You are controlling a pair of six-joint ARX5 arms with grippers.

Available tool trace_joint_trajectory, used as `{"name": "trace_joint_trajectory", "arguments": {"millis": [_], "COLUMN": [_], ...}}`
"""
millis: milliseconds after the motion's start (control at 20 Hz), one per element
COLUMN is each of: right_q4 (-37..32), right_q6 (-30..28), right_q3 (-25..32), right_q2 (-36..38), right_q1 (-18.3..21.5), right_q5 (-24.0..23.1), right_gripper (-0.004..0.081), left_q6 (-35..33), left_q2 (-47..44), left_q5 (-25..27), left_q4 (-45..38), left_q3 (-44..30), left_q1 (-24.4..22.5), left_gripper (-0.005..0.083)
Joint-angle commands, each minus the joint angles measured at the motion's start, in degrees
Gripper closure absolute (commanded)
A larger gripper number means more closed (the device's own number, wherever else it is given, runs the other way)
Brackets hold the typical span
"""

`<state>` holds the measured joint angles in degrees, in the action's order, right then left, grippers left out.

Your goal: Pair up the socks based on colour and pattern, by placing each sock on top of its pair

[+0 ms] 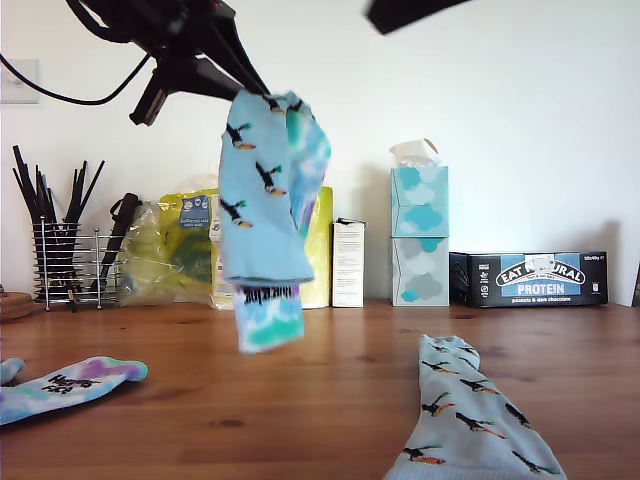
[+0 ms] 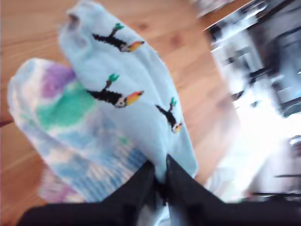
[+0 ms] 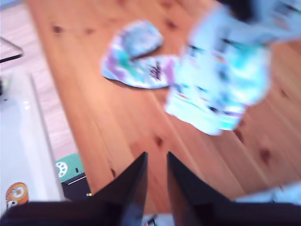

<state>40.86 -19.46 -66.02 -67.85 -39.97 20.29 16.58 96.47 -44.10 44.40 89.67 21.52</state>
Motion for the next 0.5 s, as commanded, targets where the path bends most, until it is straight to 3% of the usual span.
{"name": "trace_joint_trajectory", "arguments": {"millis": [0,200,450], "right_q4": [-3.26,-10.03,-9.7], "right_q6": [-2.01,-1.92,-1.92], "right_q3": [0.07,0.07,0.07], "right_q2": [-2.29,-7.13,-11.52], "right_q1": [-0.81,-0.87,0.46], "right_q5": [0.76,1.11,-1.68], "right_gripper": [0.0516,0.0432,0.0399], "left_q6": [1.25,3.21,4.24], "left_q2": [0.92,0.92,0.92], "left_q5": [-4.07,-11.63,-15.91], "left_q4": [-1.79,-3.91,-4.37], "left_q3": [-0.39,-0.37,-0.04], "left_q1": [0.63,0.66,0.42], "left_gripper": [0.0794,0.0794,0.0794]}}
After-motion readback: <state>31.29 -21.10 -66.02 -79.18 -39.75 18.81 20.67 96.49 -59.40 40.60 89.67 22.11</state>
